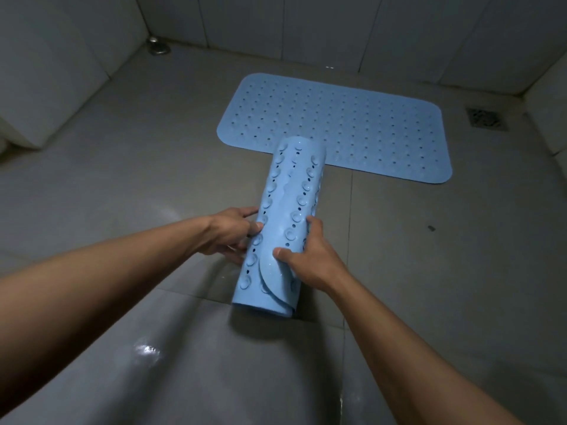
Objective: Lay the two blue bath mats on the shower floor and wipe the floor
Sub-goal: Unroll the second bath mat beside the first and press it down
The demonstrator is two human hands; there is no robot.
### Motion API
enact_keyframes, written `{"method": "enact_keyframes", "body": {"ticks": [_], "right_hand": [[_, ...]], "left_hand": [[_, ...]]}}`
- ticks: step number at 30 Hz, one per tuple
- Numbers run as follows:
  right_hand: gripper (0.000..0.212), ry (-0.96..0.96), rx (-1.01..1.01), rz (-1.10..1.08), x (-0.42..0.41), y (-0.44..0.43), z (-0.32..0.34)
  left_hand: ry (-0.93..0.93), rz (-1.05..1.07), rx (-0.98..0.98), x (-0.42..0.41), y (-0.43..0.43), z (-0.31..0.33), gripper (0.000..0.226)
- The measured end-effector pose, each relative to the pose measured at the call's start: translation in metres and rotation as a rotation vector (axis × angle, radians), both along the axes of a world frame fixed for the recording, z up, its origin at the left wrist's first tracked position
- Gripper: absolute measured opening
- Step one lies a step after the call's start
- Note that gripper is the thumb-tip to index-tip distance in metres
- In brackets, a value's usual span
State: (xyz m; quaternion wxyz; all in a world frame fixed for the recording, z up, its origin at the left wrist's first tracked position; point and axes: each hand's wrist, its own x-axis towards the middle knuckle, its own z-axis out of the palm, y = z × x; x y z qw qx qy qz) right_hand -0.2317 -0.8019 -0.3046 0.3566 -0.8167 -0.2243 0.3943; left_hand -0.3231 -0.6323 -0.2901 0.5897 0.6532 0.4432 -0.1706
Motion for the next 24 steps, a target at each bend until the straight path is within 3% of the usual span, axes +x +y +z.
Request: {"method": "enact_keyframes", "body": {"ticks": [4, 7, 9, 11, 13, 15, 17, 20, 24], "right_hand": [[0.095, -0.123, -0.056, 0.032, -0.005, -0.003, -0.001], [0.084, -0.197, -0.071, 0.035, -0.003, -0.005, -0.007], [0.072, -0.237, -0.102, 0.016, -0.003, -0.007, -0.015], [0.066, -0.28, -0.061, -0.104, -0.004, -0.007, -0.021], [0.074, -0.336, -0.051, -0.148, -0.003, -0.007, -0.026], [0.092, -0.396, -0.179, -0.078, -0.002, -0.011, -0.033], [0.098, -0.571, -0.38, 0.05, -0.001, -0.017, -0.038], [0.073, -0.841, -0.575, 0.315, -0.005, -0.011, -0.039], [0.055, -0.855, -0.745, 0.441, -0.012, 0.01, -0.032]], "left_hand": [[-0.141, -0.05, 0.257, 0.003, -0.009, -0.009, 0.07], [-0.244, -0.085, 0.57, 0.014, -0.016, -0.012, 0.059], [-0.232, -0.089, 0.645, 0.019, -0.02, -0.02, 0.052], [-0.17, -0.164, 0.673, 0.019, -0.025, -0.031, 0.069], [-0.11, -0.234, 0.704, 0.016, -0.027, -0.042, 0.089], [-0.101, -0.218, 0.688, 0.016, -0.025, -0.045, 0.091], [-0.138, -0.226, 0.754, 0.017, -0.023, -0.041, 0.088], [-0.175, -0.457, 0.972, 0.019, -0.021, -0.033, 0.081], [-0.08, -0.509, 0.982, 0.016, -0.024, -0.033, 0.059]]}}
